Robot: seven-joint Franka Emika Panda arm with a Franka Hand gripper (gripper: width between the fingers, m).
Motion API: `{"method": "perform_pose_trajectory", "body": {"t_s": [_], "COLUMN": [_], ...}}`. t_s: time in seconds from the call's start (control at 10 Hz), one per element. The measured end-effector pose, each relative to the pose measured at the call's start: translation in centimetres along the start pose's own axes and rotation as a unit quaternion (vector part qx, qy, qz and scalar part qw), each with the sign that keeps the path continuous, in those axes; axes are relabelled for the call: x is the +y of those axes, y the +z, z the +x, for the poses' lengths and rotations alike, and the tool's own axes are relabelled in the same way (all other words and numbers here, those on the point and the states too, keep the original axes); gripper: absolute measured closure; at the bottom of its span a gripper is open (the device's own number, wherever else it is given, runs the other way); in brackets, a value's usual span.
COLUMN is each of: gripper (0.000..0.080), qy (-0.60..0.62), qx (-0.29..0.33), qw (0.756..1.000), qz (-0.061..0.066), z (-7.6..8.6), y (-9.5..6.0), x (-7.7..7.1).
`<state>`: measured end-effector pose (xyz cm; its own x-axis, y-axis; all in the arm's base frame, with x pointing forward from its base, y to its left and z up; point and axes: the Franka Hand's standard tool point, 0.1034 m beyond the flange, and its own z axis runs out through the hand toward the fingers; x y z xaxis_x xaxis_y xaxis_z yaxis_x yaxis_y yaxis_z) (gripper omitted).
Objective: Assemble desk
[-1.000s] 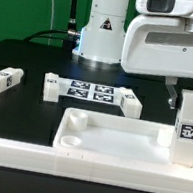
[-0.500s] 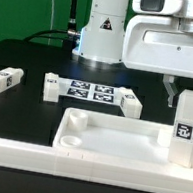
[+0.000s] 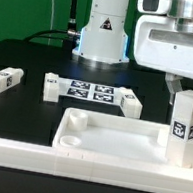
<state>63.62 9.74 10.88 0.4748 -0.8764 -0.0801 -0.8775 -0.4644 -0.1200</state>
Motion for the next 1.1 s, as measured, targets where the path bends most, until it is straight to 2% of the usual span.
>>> {"method": "perform_pose_trajectory", "body": {"t_s": [0.3,0.4,0.5,0.6,0.7,0.9,1.1], "gripper": [0.0509,0.0430,0.0430,0.0222,0.0168,0.0155,0.0151], "qy": [0.090,0.099,0.090,0.071,0.047,-0.060,-0.159], "qx": [-0.003,-0.004,-0.004,-0.004,-0.004,-0.003,-0.003], "qw": [0.996,0.995,0.996,0.998,0.999,0.998,0.987], "qz": [0.000,0.000,0.000,0.000,0.000,-0.002,-0.003], "z": [-0.50,-0.62,-0.65,-0.63,-0.54,-0.59,-0.61], "y": [0.10,0.12,0.12,0.12,0.11,0.14,0.03], "x": [-0.10,-0.15,-0.15,-0.15,-0.12,-0.06,-0.16]}}
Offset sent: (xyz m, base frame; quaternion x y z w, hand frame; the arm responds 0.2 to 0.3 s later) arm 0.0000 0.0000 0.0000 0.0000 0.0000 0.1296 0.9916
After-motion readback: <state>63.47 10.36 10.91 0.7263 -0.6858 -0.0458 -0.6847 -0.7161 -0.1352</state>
